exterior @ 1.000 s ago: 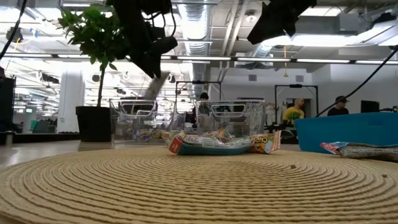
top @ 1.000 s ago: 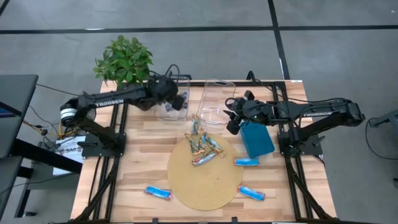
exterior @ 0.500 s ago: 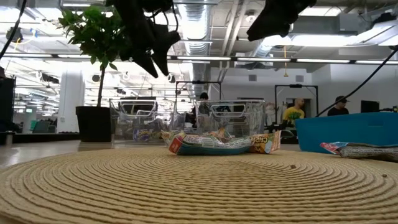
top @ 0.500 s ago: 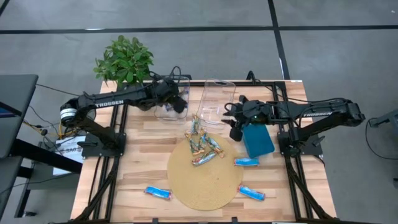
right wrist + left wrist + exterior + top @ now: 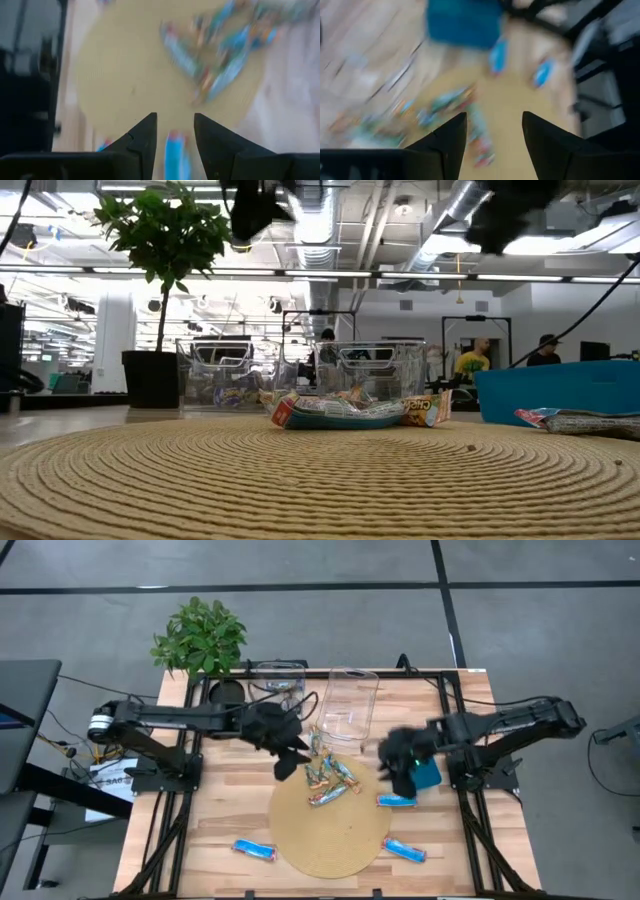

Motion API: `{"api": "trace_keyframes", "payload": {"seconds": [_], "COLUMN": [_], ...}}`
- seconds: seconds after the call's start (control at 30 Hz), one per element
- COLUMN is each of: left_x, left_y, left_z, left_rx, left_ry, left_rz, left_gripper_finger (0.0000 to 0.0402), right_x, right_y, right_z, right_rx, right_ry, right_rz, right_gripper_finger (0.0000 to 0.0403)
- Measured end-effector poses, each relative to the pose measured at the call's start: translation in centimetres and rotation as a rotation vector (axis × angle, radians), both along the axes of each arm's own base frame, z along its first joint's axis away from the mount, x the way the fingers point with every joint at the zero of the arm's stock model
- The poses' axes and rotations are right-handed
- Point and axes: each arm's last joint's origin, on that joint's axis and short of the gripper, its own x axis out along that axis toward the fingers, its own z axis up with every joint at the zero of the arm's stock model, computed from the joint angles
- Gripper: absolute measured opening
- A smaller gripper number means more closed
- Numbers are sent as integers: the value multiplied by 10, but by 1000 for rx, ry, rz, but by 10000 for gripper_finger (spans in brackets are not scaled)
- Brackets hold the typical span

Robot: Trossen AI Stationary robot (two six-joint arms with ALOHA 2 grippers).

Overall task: Pick and place Granola Bars by type
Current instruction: Put the red granola bar into the blue transparent bin

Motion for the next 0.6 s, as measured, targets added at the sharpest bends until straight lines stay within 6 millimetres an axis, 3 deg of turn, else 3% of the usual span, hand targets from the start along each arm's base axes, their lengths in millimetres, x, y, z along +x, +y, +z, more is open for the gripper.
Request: {"api": "trace_keyframes", "payload": {"seconds": [0.2, 0.43, 0.6], "left_x": [-3, -11, -14], "left_y": [-28, -55, -68], "left_z": [31, 34, 34], "left_rx": [-48, -97, -117], "left_ry": [-246, -250, -240], "left_rz": [-70, -149, -189], "left_gripper_finger": [185, 185, 185], "right_x": [-22, -32, -28], "right_y": [51, 97, 124], "right_z": [-6, -23, -51], "right_rx": [2, 95, 105], "right_ry": [101, 232, 391], "right_rz": [-10, -87, -99], "right_gripper_finger": [121, 138, 180]}}
